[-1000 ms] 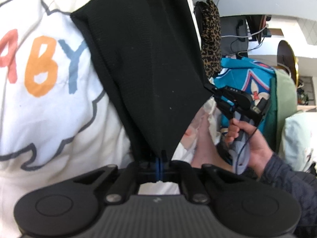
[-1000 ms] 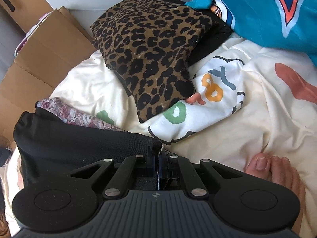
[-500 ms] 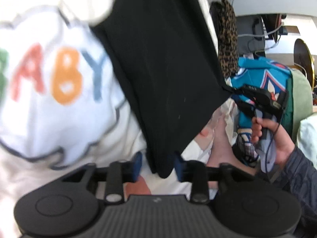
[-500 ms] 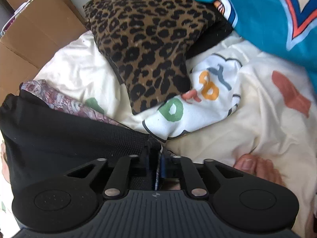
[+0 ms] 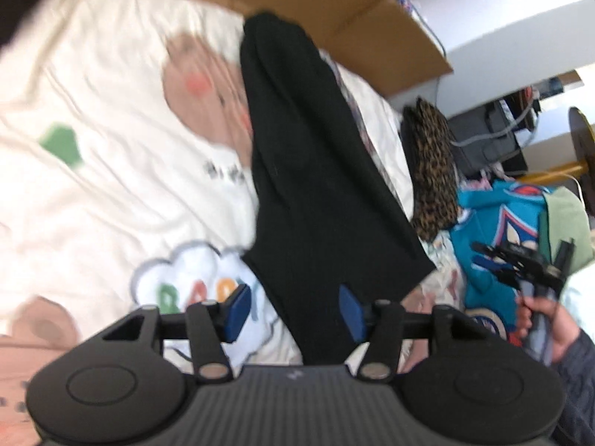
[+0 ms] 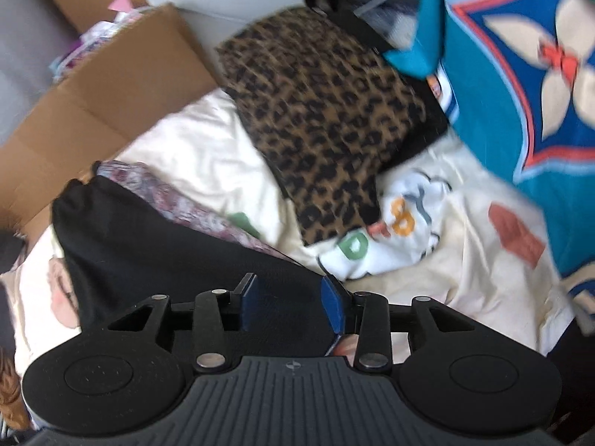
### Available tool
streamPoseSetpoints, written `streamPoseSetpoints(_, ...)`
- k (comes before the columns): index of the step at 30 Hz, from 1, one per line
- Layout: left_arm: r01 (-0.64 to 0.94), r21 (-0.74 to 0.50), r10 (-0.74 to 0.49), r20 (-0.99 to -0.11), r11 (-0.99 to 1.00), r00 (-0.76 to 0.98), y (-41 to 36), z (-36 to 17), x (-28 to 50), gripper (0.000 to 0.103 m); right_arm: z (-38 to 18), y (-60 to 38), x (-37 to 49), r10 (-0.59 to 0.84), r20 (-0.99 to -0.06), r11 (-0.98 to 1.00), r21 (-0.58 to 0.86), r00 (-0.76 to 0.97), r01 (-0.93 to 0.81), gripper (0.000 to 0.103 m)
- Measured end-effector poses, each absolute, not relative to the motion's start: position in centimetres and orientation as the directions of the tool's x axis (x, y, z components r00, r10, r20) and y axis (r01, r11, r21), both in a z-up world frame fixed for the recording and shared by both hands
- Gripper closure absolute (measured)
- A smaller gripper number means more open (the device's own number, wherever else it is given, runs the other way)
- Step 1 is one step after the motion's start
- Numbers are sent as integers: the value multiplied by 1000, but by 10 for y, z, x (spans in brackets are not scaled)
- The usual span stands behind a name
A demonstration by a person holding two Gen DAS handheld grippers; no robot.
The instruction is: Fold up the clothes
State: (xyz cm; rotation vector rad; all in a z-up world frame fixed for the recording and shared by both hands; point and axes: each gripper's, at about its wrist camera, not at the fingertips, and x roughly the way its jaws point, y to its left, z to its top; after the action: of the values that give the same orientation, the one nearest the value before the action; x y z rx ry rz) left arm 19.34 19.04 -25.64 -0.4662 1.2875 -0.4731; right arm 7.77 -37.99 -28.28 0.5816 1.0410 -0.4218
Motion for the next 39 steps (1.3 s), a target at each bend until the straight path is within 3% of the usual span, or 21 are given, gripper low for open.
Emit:
streamPoseSetpoints(4, 66, -537, -534, -802, 841, 269, 194, -213, 202, 33, -245, -374, 82, -4, -880, 813, 274, 476, 513, 58)
streamPoseSetpoints(13, 104, -394, -407, -864, 913, 296, 175, -105, 227, 25, -157, -362, 87, 144, -840, 881, 349, 523, 319, 56)
streamPoseSetpoints(21, 181, -327, -370, -876, 927, 310, 130, -19, 243, 24, -97, -371, 74, 177, -804, 893, 373, 567, 251, 48)
streamPoseSetpoints(29, 243, -267, -341, -871, 933, 355, 79, 66, 251, 21, -60, -374, 54, 222, -748, 899, 405, 626, 165, 47)
streamPoseSetpoints(34, 203, -262, -322, -873, 943, 367, 50, 97, 258, 20, -54, -370, 45, 257, -670, 899, 429, 696, 82, 42)
streamPoseSetpoints(39, 171, -269, -315, -871, 948, 376, 17, 110, 264, 20, -55, -372, 51, 210, -689, 918, 384, 694, 103, 42)
